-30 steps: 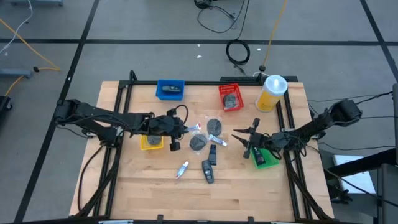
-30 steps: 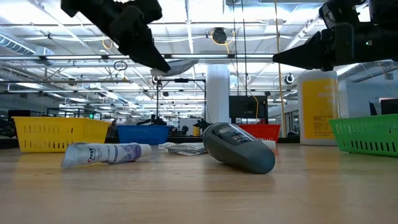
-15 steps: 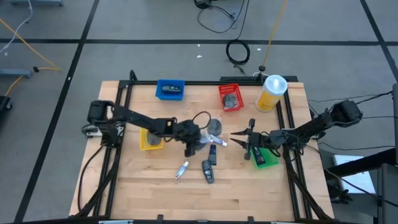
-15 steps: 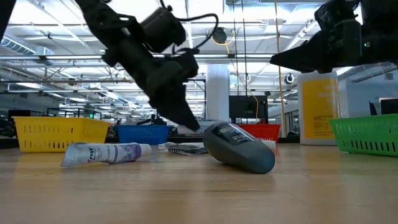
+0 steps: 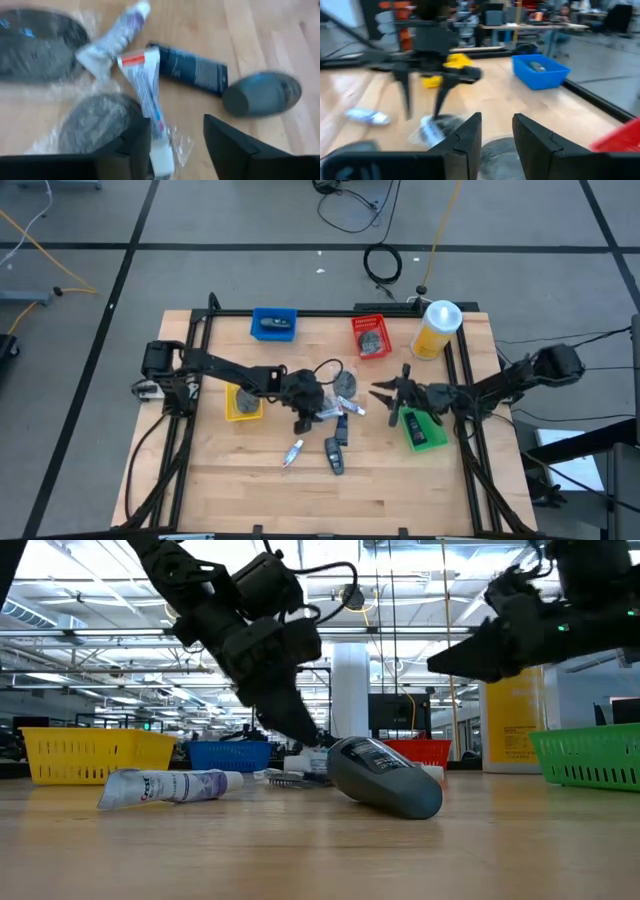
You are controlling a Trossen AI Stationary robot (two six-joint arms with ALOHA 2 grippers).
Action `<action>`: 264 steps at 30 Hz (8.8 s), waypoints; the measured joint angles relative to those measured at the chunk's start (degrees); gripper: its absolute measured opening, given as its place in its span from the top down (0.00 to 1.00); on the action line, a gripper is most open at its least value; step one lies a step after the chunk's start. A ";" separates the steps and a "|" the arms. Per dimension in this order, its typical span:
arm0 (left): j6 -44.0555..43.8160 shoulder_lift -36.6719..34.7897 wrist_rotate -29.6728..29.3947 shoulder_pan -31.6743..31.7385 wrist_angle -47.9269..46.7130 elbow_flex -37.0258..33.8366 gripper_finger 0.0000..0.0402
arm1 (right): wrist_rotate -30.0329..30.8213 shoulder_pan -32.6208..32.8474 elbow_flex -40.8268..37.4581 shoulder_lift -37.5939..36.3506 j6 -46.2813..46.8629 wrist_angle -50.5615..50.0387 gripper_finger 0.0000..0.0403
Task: Pick & Place Travel size toiletries
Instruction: Put the black hairbrush into the yellow bin, then put the white toothpaste into the red bin
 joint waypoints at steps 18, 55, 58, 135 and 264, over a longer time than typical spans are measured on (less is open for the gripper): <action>-5.11 -9.87 -40.41 -8.85 -12.61 -0.40 0.47 | -15.54 -36.75 40.95 13.11 -3.44 -67.46 0.55; -6.28 -11.84 -40.81 -8.91 -16.14 -0.50 0.70 | -16.30 -44.47 52.10 26.40 -15.10 -75.29 1.00; -6.28 -11.84 -40.79 -8.91 -16.14 -0.50 0.70 | -16.48 -43.09 52.10 21.88 -14.79 -75.32 1.00; -25.80 -34.86 -26.78 -17.82 -41.90 -0.24 0.97 | 2.87 4.93 20.78 12.07 -31.36 -16.86 0.64; -8.45 -33.84 -38.72 -5.40 20.25 -31.21 0.99 | -19.85 -6.97 20.74 12.18 -1.02 -41.04 0.49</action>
